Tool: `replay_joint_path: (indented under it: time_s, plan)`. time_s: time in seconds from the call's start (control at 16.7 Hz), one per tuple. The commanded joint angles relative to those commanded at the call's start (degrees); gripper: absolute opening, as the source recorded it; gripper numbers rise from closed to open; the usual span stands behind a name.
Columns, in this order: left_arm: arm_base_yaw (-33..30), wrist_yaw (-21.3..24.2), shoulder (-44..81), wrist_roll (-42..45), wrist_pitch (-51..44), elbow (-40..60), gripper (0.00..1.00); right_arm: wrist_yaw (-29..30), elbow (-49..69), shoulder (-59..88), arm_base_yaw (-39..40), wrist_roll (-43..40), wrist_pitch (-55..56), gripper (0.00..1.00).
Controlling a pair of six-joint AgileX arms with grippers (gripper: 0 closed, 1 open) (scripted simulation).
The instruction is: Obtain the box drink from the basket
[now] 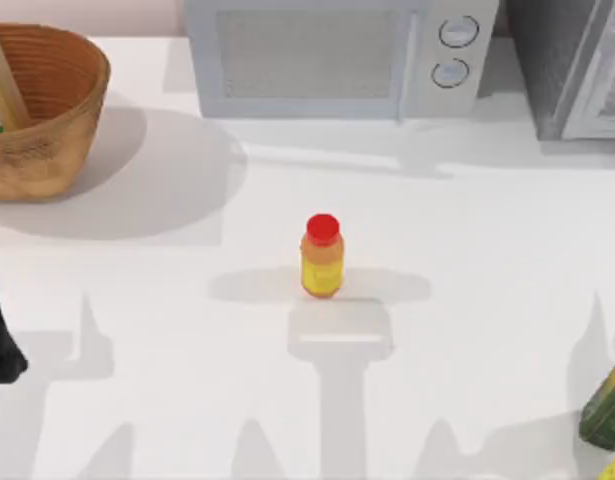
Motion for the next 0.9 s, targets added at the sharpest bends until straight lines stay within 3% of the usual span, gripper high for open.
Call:
replay_joint_path:
  time_s: [0.42,0.9]
  plan:
    - [0.89,0.69,8.47,-0.16,4.48,1.88,1.0,0.0,0.0,0.0,0.0,0.0,0.0,1.0]
    - [3.7,4.33,42.32,0.21,27.23,13.97,1.0,0.0,0.0,0.0,0.0,0.0,0.0,1.0]
